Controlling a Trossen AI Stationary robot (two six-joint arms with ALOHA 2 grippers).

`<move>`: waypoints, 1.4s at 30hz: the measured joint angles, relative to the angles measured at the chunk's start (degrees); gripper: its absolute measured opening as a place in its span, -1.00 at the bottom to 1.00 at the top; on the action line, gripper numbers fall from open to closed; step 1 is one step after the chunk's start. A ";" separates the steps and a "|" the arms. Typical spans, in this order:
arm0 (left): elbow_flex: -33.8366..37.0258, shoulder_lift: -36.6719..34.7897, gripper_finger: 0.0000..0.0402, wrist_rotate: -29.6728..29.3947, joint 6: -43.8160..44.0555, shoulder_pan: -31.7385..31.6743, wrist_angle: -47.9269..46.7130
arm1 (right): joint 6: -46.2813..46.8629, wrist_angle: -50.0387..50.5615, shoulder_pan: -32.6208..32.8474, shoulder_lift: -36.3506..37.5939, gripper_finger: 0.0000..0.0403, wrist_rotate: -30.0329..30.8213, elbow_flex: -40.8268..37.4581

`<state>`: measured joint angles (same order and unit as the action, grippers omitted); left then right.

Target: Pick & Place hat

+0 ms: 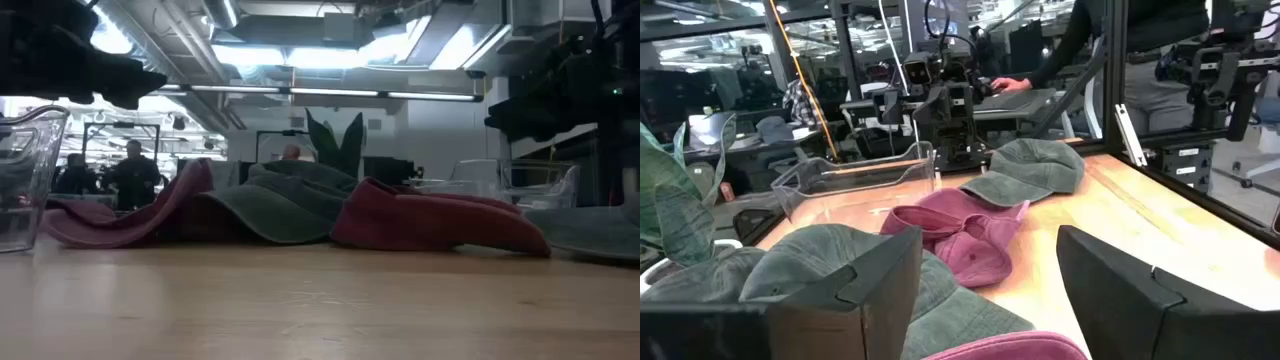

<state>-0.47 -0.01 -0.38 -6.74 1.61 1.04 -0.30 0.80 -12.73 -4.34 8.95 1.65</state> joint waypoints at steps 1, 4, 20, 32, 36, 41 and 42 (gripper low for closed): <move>0.00 0.00 0.15 -0.02 0.00 0.00 -0.01 | 0.00 -0.02 0.00 -0.02 0.31 0.00 0.00; 0.00 0.00 0.14 0.00 0.00 0.02 -0.01 | 0.00 0.00 0.00 -0.01 0.31 0.01 0.00; 0.00 0.00 0.15 0.00 0.00 0.01 -0.01 | 0.00 -0.01 0.00 0.00 0.31 0.02 0.00; 0.00 0.00 0.15 0.00 0.00 0.00 0.00 | 0.00 -0.10 0.21 -0.02 0.31 0.01 0.00; 0.00 0.00 0.14 0.00 0.00 0.01 -0.01 | 0.00 0.39 0.81 -0.06 0.31 0.00 1.56; 0.00 0.00 0.15 -0.02 0.00 0.01 0.00 | 0.00 5.50 2.19 -0.35 0.31 0.02 9.46; 0.00 0.00 0.14 0.00 0.00 0.00 -0.02 | -0.02 7.41 2.60 -0.68 0.31 0.02 11.65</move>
<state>-0.47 -0.01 -0.38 -6.74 1.61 1.02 -0.31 8.21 -10.14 -5.02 8.97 13.30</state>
